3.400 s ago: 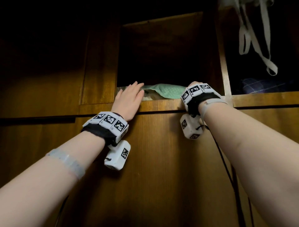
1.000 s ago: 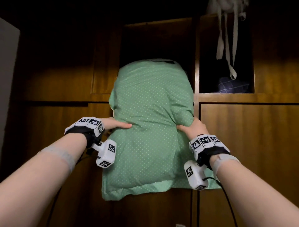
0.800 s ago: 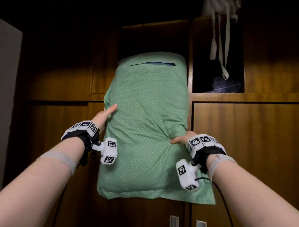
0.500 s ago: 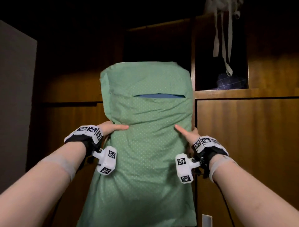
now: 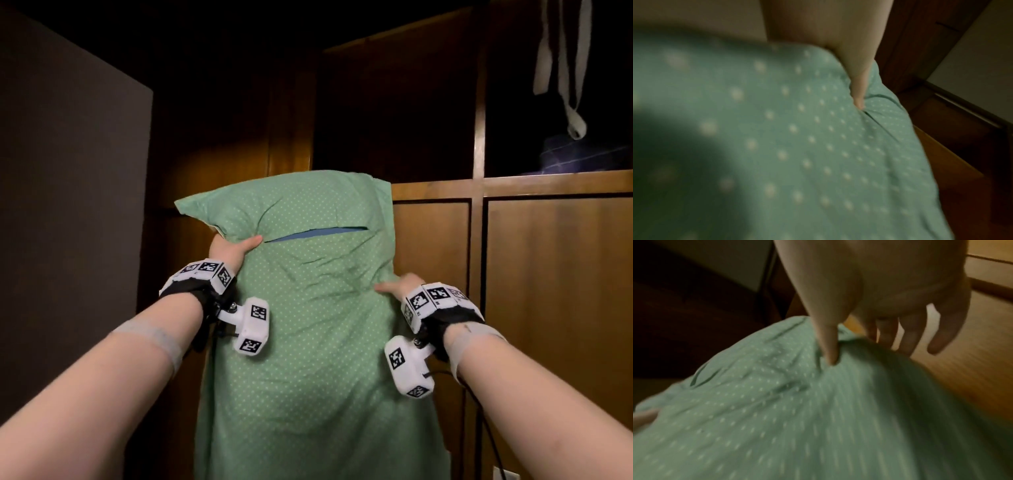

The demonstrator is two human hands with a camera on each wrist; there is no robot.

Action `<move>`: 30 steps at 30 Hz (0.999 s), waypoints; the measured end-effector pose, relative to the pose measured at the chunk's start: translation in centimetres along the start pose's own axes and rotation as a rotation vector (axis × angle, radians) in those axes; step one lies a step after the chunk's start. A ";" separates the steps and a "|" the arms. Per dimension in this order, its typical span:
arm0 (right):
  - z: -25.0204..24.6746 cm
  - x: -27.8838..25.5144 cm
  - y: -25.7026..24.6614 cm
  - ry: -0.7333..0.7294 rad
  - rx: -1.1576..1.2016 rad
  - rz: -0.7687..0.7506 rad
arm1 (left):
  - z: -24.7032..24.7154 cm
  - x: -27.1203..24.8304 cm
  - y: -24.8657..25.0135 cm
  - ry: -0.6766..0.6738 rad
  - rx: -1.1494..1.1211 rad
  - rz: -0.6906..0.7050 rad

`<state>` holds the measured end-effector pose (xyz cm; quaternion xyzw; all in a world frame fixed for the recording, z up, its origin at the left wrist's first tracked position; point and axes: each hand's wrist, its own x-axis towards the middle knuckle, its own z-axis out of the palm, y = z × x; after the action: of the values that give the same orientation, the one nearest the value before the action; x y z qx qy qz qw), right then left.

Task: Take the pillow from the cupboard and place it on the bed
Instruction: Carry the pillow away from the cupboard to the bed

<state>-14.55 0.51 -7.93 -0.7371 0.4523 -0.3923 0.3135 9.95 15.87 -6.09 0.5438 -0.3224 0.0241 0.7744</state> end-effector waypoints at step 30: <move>16.3 13.6 -23.9 0.206 -0.748 -0.482 | 1.0 21.3 -8.5 -0.409 0.296 0.315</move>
<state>13.37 -0.73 7.55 -0.8411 0.4073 -0.3347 -0.1211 29.58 4.86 -1.74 0.5877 -0.5449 0.0806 0.5927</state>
